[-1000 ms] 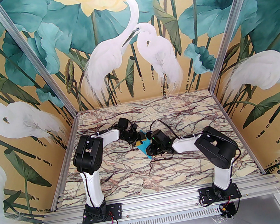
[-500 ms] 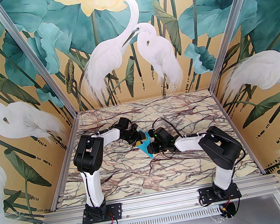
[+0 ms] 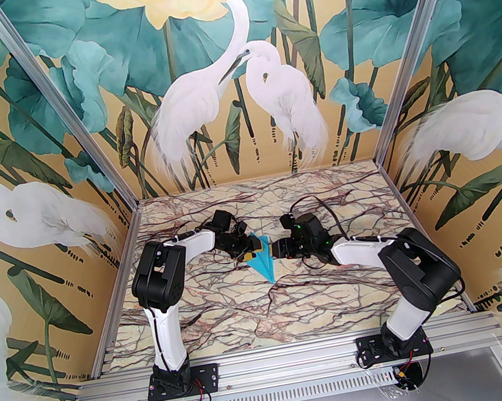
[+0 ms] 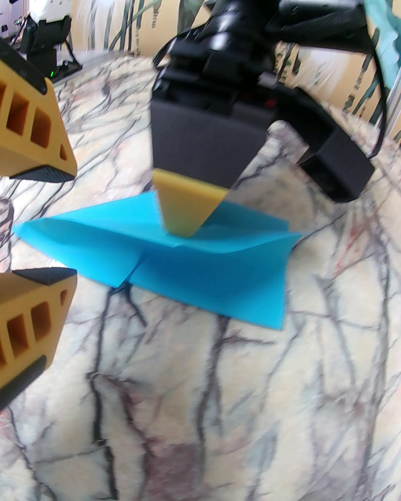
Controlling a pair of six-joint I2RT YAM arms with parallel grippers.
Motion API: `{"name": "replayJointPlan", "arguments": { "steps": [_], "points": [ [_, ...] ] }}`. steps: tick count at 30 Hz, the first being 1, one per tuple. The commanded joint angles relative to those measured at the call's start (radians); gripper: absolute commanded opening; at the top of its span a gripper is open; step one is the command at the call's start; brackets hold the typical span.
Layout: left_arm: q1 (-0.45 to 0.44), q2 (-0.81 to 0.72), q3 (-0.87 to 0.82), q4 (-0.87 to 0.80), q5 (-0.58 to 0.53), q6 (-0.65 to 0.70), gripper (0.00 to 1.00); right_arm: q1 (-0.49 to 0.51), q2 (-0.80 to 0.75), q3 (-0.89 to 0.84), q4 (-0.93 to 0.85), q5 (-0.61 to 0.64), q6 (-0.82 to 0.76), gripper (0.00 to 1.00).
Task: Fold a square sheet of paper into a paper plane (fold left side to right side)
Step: Fourth fold the wing at the center of the table.
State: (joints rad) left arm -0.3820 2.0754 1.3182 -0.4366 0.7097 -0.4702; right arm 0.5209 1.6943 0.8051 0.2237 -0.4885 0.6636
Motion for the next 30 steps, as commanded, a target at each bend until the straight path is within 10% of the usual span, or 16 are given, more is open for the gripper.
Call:
{"name": "replayJointPlan", "arguments": {
  "steps": [1,30],
  "points": [
    [0.0,0.046,-0.004,-0.033,-0.077,0.009,0.5,-0.002,0.079,0.034,0.061,-0.064,0.054,0.42],
    [0.0,0.033,-0.011,-0.025,-0.073,0.001,0.51,-0.02,0.28,0.152,0.031,-0.065,0.061,0.05]
  ]
}}
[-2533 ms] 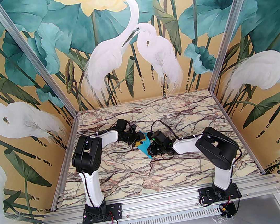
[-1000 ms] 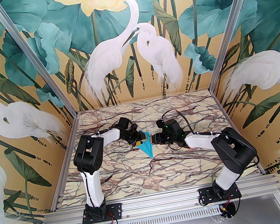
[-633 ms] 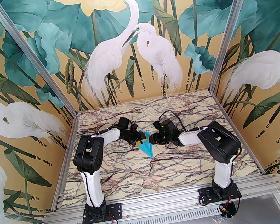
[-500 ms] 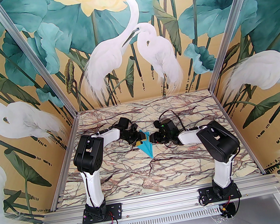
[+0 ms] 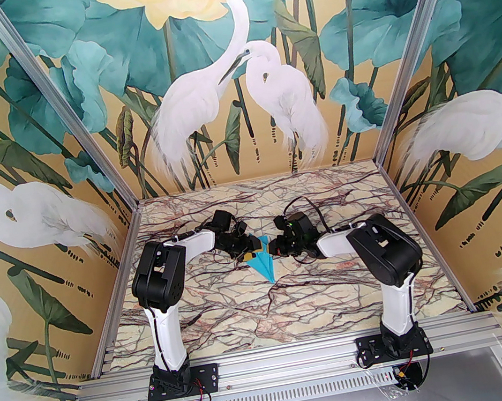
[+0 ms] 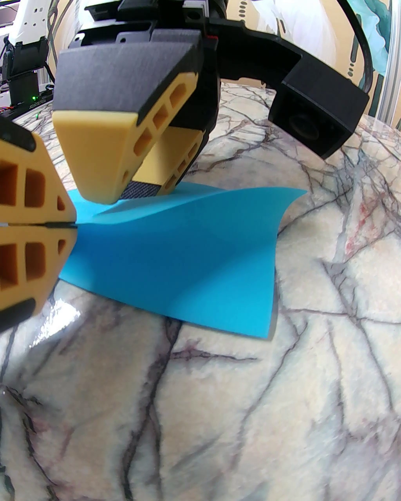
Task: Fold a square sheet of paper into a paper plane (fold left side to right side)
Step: Fourth fold the wing at the center of the table.
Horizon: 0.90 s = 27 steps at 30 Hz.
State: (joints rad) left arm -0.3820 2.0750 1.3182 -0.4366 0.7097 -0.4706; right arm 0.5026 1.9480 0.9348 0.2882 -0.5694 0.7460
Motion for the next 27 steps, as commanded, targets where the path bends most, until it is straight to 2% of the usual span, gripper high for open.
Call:
{"name": "replayJointPlan", "arguments": {
  "steps": [1,18,27],
  "points": [
    [-0.001,0.035,-0.011,-0.025,-0.072,0.002,0.51,-0.001,0.028,0.024,-0.036,0.018,-0.023,0.05],
    [0.0,0.039,-0.008,-0.019,-0.07,-0.002,0.51,0.0,0.072,0.065,-0.059,0.009,-0.042,0.05],
    [-0.001,0.037,-0.01,-0.013,-0.071,-0.008,0.51,0.002,0.094,0.064,-0.133,0.028,-0.061,0.05]
  ]
}}
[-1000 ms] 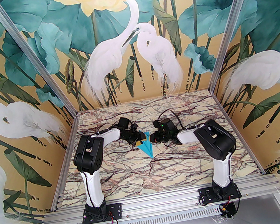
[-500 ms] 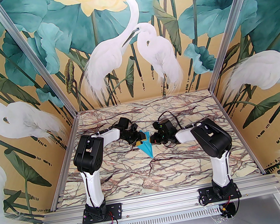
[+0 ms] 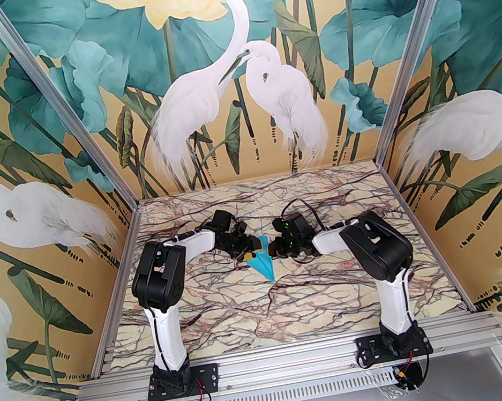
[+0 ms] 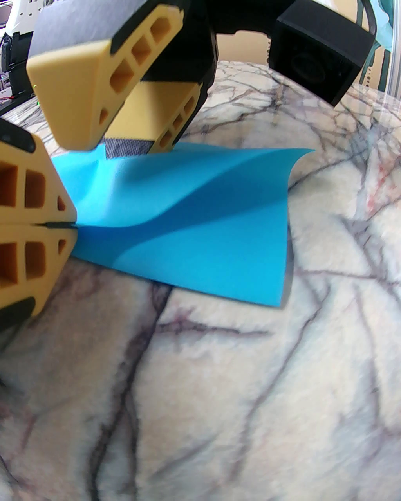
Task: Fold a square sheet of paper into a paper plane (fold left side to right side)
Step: Fourth fold the wing at the center of the table.
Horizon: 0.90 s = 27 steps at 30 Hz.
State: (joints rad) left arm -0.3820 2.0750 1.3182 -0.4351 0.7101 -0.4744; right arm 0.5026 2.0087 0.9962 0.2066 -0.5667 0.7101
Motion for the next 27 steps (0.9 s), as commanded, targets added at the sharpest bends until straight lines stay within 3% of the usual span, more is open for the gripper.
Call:
{"name": "replayJointPlan", "arguments": {
  "steps": [1,14,16,21,27],
  "points": [
    [0.0,0.037,-0.01,-0.012,-0.069,-0.007,0.52,0.002,0.036,0.0,-0.058,0.028,-0.026,0.05],
    [0.027,-0.099,0.077,-0.059,-0.076,-0.007,0.55,0.004,0.059,-0.005,-0.145,0.055,-0.049,0.05],
    [0.031,-0.109,0.085,-0.052,-0.057,-0.007,0.49,0.004,0.059,-0.003,-0.151,0.056,-0.053,0.05],
    [0.013,-0.068,0.08,0.03,0.076,-0.03,0.2,0.005,0.058,0.004,-0.171,0.06,-0.067,0.04],
    [-0.021,-0.023,0.078,0.051,0.061,-0.036,0.07,0.004,0.055,0.004,-0.178,0.061,-0.073,0.04]
  ]
}}
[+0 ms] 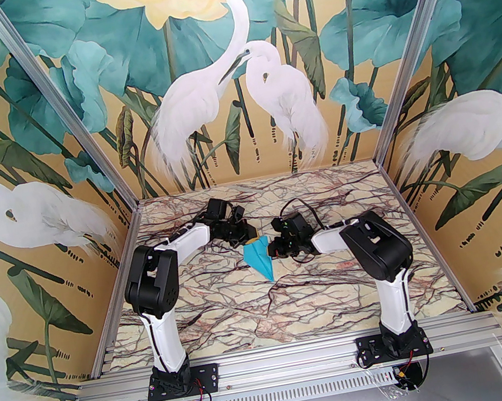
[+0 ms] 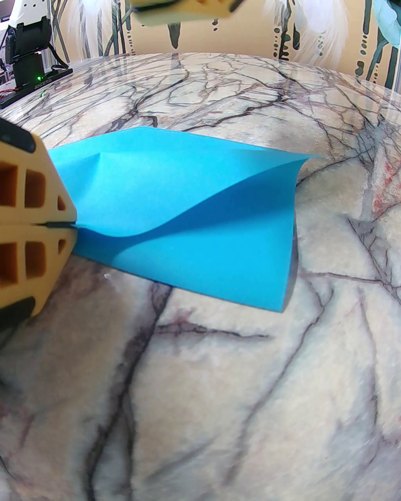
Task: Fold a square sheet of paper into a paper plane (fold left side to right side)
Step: Fourth fold the wing at the center of the table.
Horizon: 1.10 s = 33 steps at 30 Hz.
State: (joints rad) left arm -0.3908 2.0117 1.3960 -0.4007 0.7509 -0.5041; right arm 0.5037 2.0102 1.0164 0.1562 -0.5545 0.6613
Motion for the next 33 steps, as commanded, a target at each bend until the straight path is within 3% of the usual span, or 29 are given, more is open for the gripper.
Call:
{"name": "replayJointPlan", "arguments": {
  "steps": [1,7,27,33],
  "points": [
    [-0.012,0.043,-0.004,0.014,0.006,-0.003,0.07,0.004,0.052,-0.016,-0.13,0.048,-0.025,0.04],
    [-0.012,0.08,-0.023,0.019,0.0,0.026,0.0,0.003,0.05,-0.014,-0.133,0.045,-0.028,0.04],
    [-0.013,0.13,-0.092,0.04,-0.076,0.069,0.0,0.003,0.048,-0.004,-0.149,0.051,-0.032,0.04],
    [-0.011,0.13,-0.132,0.053,-0.086,0.068,0.0,0.003,0.026,0.024,-0.16,0.056,-0.025,0.12]
  ]
}}
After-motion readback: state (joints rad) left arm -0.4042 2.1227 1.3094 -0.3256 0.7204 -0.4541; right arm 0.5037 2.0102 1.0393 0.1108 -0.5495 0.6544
